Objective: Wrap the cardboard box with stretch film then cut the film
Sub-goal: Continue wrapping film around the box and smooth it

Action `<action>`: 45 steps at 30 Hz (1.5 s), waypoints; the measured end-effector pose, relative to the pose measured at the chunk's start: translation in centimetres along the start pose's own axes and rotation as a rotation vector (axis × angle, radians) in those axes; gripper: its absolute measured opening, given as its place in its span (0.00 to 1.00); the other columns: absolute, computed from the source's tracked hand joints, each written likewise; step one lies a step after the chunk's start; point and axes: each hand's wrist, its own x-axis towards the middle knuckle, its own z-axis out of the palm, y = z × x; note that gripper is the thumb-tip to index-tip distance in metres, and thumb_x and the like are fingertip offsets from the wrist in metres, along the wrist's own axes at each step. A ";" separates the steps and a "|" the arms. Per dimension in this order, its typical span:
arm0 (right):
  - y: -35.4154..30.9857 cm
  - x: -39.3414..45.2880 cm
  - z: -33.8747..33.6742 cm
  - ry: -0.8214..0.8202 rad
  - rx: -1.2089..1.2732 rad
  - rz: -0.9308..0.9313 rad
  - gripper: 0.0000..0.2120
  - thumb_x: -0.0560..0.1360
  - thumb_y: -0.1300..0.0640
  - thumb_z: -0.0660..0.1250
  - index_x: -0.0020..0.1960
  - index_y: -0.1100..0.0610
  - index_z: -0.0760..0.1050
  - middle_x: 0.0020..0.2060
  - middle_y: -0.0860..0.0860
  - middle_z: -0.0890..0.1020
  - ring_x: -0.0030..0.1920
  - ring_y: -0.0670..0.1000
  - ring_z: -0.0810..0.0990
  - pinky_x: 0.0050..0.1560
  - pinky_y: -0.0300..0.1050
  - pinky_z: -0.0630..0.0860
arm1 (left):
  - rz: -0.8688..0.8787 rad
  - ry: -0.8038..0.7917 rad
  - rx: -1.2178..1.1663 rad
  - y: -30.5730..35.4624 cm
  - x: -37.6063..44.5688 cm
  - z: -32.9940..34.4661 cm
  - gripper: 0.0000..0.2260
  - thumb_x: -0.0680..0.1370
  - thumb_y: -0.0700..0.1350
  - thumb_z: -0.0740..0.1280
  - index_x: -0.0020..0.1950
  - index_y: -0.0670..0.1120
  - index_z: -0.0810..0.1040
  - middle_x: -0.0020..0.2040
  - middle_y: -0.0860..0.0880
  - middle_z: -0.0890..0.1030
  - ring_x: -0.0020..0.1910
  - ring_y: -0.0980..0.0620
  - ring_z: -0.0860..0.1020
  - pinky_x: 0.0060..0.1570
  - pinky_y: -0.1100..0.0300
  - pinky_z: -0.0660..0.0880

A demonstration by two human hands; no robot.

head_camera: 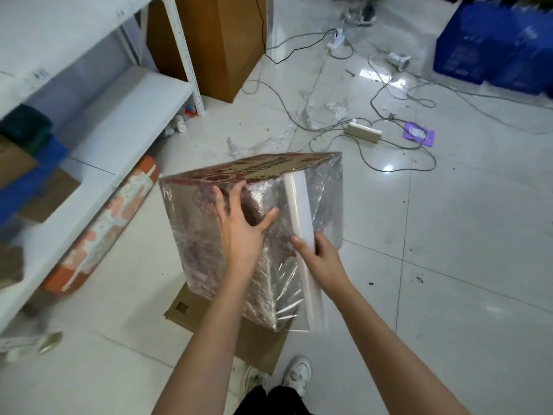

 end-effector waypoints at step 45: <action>-6.4 10.4 6.3 -0.818 -0.382 0.027 0.22 0.73 0.47 0.69 0.62 0.57 0.72 0.53 0.52 0.80 0.52 0.53 0.79 0.54 0.51 0.76 | -0.541 0.309 -0.328 -6.6 2.9 -6.2 0.44 0.67 0.56 0.74 0.77 0.58 0.52 0.72 0.41 0.56 0.71 0.42 0.62 0.69 0.50 0.63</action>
